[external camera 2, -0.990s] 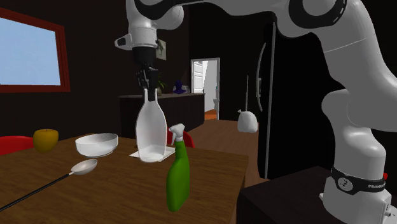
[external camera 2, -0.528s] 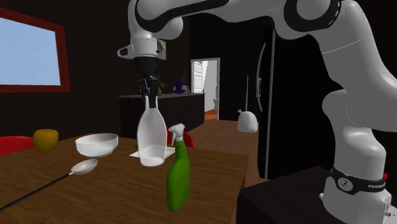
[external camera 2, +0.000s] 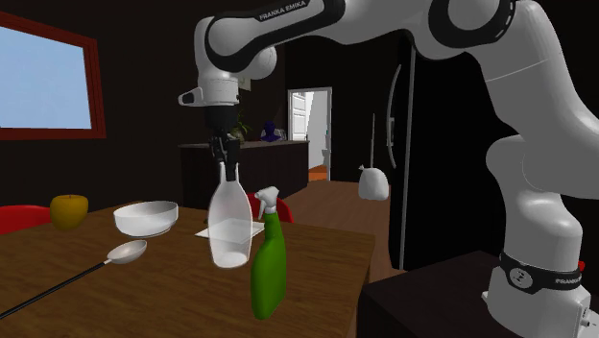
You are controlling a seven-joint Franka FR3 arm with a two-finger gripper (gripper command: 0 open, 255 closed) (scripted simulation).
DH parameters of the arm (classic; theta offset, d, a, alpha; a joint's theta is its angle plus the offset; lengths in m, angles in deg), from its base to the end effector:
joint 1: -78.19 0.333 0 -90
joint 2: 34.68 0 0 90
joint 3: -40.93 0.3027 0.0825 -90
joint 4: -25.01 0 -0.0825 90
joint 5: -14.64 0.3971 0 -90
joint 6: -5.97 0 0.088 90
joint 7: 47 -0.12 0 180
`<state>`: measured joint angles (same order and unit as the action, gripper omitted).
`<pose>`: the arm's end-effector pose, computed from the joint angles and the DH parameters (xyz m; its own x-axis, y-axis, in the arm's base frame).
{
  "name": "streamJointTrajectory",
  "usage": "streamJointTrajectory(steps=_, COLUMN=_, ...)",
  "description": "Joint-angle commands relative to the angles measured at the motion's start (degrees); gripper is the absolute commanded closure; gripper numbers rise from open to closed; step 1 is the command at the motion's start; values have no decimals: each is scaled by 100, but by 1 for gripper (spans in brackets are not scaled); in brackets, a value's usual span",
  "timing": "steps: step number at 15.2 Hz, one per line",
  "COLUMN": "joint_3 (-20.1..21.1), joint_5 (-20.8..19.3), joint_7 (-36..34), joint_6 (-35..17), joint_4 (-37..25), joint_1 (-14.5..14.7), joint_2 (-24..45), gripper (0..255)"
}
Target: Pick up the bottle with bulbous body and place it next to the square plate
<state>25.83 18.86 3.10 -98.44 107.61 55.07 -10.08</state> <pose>0.5582 -0.3987 0.4191 0.9770 0.2071 -0.0509 0.2073 -0.9783 -0.0017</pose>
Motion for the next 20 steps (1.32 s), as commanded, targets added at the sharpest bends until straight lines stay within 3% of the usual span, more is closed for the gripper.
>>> streamJointTrajectory(steps=1, joint_3=5, joint_5=5, joint_7=-3, joint_6=-139, joint_4=121, joint_1=7, joint_2=13, gripper=255)
streamJointTrajectory(steps=8, joint_3=5, joint_5=5, joint_7=-3, joint_6=-139, joint_4=121, joint_1=7, joint_2=13, gripper=255)
streamJointTrajectory(steps=9, joint_3=5, joint_5=5, joint_7=-3, joint_6=-138, joint_4=120, joint_1=7, joint_2=13, gripper=0)
streamJointTrajectory(steps=14, joint_3=5, joint_5=5, joint_7=-3, joint_6=-138, joint_4=118, joint_1=7, joint_2=14, gripper=0)
streamJointTrajectory(steps=18, joint_3=-6, joint_5=-5, joint_7=-19, joint_6=589, joint_4=-605, joint_1=-21, joint_2=8, gripper=0)
streamJointTrajectory(steps=20, joint_3=-6, joint_5=-5, joint_7=-19, joint_6=588, joint_4=-603, joint_1=-21, joint_2=6, gripper=0)
